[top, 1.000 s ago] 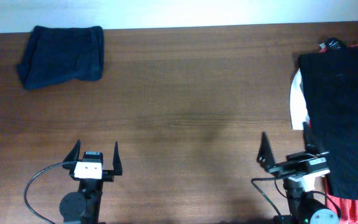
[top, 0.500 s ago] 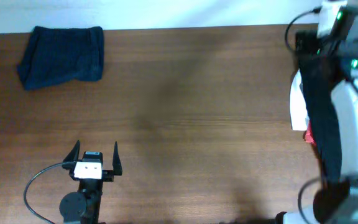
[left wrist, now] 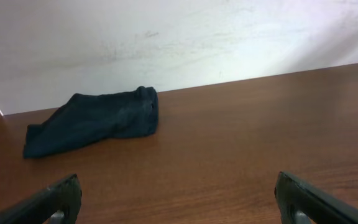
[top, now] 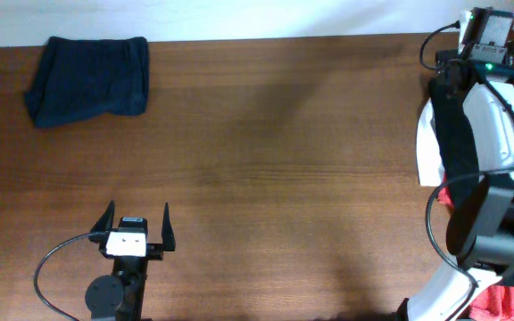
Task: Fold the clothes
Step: 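Reach the right gripper to the black shorts on the right pile and grasp them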
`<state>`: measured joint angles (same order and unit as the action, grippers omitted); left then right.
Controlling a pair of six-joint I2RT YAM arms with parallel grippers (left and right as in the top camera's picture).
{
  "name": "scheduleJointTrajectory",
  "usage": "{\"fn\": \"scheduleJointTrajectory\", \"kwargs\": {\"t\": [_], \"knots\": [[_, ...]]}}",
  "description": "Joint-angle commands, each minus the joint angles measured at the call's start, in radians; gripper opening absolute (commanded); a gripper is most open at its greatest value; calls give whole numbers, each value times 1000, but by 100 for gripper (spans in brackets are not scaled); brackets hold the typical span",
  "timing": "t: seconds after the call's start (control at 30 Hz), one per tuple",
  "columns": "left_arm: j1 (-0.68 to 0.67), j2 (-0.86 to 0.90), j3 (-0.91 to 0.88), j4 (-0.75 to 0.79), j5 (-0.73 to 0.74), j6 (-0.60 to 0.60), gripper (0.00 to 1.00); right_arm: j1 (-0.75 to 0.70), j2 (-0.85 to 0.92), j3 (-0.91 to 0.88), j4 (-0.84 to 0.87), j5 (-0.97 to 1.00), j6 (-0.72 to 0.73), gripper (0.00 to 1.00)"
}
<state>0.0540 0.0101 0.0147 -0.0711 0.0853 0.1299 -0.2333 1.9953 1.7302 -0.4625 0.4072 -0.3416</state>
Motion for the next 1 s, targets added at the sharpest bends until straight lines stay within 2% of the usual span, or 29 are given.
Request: {"fn": "scheduleJointTrajectory", "kwargs": {"t": [0.0, 0.23, 0.37, 0.57, 0.67, 0.97], "knots": [[6, -4, -6, -2, 0, -9, 99, -5, 107, 11, 9, 35, 5, 99], [6, -4, -6, -2, 0, -9, 99, -3, 251, 11, 79, -39, 10, 99], [6, -4, -6, -2, 0, -9, 99, -5, 312, 11, 85, -48, 70, 99], [6, -4, -6, -2, 0, -9, 99, -5, 363, 11, 124, -48, 70, 99], [6, -4, -6, -2, 0, -9, 99, -16, 364, 11, 192, -50, 204, 99], [6, -4, -6, -2, 0, -9, 99, -61, 376, 11, 224, -103, 208, 96]]}}
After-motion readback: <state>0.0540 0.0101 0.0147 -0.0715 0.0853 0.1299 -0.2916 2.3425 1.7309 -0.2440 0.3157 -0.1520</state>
